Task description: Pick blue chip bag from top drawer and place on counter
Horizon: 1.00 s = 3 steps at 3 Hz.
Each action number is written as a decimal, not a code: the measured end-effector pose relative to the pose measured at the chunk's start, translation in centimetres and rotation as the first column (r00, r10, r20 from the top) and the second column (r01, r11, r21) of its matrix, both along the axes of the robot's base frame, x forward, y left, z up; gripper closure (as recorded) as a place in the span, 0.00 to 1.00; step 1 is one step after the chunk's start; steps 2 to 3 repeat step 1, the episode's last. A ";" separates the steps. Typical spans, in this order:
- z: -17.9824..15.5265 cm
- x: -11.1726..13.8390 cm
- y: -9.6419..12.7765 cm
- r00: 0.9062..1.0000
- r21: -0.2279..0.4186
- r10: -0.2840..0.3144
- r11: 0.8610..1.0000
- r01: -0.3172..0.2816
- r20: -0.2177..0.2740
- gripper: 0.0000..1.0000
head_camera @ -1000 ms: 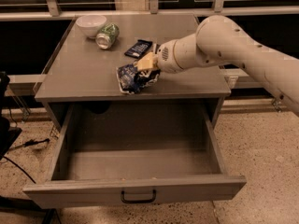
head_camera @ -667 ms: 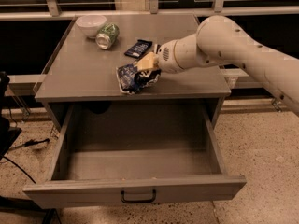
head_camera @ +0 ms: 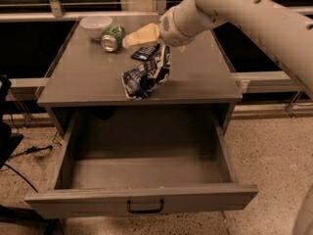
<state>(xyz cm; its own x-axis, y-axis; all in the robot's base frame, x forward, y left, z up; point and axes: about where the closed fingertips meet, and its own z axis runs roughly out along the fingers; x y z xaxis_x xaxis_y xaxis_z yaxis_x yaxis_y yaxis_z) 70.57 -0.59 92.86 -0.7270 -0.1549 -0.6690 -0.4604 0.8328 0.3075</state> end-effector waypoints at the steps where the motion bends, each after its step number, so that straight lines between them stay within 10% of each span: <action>1: -0.4 0.0 0.2 1.000 -0.010 0.007 1.000 -0.007 -0.006 0.00; 3: -0.4 0.0 0.2 1.000 -0.010 0.007 1.000 -0.007 -0.006 0.00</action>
Offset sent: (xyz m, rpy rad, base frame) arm 0.0000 0.0000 0.0000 0.0000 0.0000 0.0000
